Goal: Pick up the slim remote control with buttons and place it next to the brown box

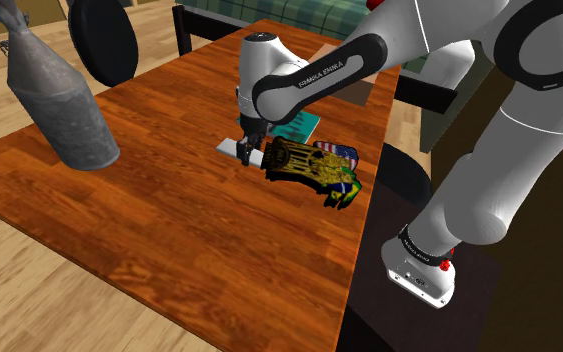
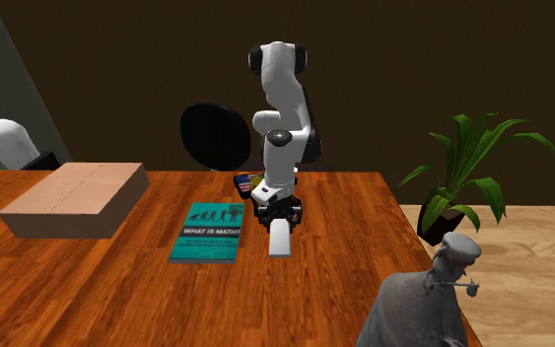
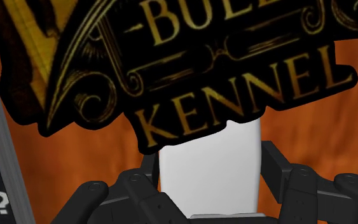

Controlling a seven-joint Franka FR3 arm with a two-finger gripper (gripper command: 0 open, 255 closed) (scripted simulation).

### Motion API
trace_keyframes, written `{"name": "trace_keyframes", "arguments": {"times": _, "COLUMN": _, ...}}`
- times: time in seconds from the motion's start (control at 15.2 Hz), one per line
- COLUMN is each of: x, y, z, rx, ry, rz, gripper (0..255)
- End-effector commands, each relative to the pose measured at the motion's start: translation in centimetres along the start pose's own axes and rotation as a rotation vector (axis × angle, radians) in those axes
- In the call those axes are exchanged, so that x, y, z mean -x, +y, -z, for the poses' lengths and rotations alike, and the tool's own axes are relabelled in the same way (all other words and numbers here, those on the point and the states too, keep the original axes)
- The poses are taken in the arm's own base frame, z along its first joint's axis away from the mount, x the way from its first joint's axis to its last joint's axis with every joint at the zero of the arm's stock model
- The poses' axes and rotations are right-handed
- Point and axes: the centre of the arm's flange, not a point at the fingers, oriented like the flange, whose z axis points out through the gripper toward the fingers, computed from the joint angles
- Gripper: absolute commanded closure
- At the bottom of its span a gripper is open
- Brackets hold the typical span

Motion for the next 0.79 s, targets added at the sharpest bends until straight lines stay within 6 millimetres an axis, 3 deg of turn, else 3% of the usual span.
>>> {"name": "trace_keyframes", "arguments": {"times": 0.0, "x": 0.0, "y": 0.0, "z": 0.0, "rx": 0.0, "ry": 0.0, "rz": 0.0, "gripper": 255}}
{"name": "trace_keyframes", "arguments": {"times": 0.73, "x": 0.0, "y": 0.0, "z": 5.3, "rx": 0.0, "ry": 0.0, "rz": 0.0, "gripper": 255}}
